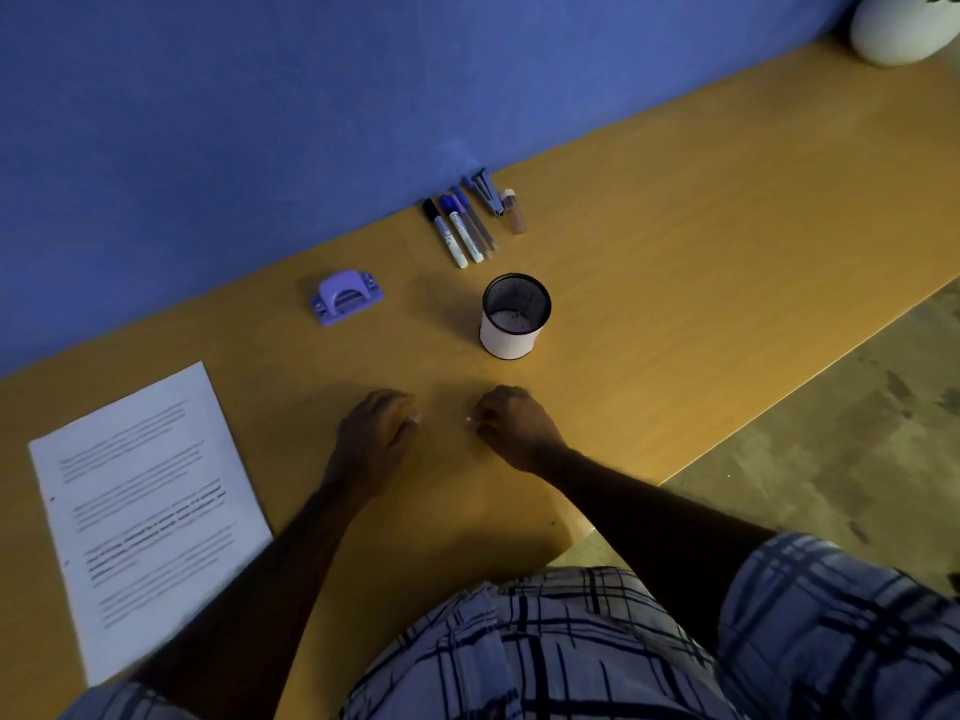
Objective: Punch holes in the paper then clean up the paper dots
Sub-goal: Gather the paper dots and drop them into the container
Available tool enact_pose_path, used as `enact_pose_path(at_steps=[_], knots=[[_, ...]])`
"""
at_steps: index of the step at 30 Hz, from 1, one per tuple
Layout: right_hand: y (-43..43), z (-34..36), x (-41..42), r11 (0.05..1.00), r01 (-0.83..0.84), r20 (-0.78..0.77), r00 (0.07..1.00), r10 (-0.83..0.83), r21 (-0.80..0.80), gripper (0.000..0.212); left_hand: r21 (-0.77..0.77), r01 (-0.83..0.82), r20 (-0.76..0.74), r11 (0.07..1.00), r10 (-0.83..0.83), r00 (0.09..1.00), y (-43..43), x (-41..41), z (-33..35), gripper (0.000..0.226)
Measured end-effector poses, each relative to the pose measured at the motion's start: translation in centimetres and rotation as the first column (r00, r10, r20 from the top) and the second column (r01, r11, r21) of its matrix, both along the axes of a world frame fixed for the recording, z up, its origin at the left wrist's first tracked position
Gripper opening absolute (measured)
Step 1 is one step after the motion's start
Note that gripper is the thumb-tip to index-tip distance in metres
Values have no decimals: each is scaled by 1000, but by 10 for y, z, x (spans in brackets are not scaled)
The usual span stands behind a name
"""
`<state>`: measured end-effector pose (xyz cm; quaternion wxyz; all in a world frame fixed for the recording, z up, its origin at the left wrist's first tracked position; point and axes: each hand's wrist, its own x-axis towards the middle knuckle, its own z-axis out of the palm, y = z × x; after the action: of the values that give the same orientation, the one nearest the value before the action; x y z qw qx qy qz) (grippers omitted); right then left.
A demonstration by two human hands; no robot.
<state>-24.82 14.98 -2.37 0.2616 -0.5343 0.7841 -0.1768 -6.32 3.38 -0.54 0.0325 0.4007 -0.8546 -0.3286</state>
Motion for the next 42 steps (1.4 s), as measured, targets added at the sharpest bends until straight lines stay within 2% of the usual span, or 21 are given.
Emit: enact_pose_path(at_steps=[4, 9, 14, 17, 22, 24, 26, 30, 33, 35, 37, 39, 42], knots=[[-4, -6, 5, 996, 85, -12, 996, -86, -36, 14, 18, -22, 4, 1000, 22, 1000, 0, 8, -4, 38], [-8, -9, 7, 992, 122, -36, 992, -122, -20, 13, 29, -19, 4, 999, 18, 1000, 1, 11, -1, 48], [-12, -10, 11, 990, 138, -93, 986, -137, 7, 13, 14, 13, 1, 1000, -13, 1000, 1, 10, -3, 46], [-17, -10, 12, 990, 117, -113, 988, -107, 84, 16, -1, 13, -11, 1000, -13, 1000, 1, 9, -4, 44], [-23, -4, 10, 983, -3, -198, 979, 40, 185, 19, -8, 24, -21, 1000, -24, 999, -1, 5, -4, 45], [-20, -4, 6, 982, 11, -211, 977, 29, 187, 19, -12, 31, -29, 999, -31, 999, -3, 5, -4, 44], [-11, -4, -2, 982, 96, -183, 981, -66, 162, 18, -18, 34, -47, 999, -34, 998, -5, 5, -4, 43], [12, -1, -29, 960, 266, -31, 964, -265, 85, 16, -39, 22, -72, 999, -25, 997, -9, 4, -7, 38], [18, 9, -44, 944, 326, 58, 945, -323, -55, 13, -65, 20, -80, 998, -25, 996, -10, 0, -11, 28], [16, 16, -46, 942, 307, 93, 950, -296, -135, 14, -68, 25, -79, 997, -30, 996, -9, -3, -13, 28], [12, 19, -40, 962, 228, 81, 973, -218, -149, 9, -57, 20, -79, 998, -24, 997, -7, -6, -13, 35], [7, 15, -28, 987, 113, 33, 993, -110, -114, 9, -50, 10, -77, 999, -14, 997, -6, -7, -14, 39], [2, 6, -10, 998, -47, -85, 995, 44, -30, 21, -121, 61, 1, 991, -61, 998, -5, -3, -19, 39]])
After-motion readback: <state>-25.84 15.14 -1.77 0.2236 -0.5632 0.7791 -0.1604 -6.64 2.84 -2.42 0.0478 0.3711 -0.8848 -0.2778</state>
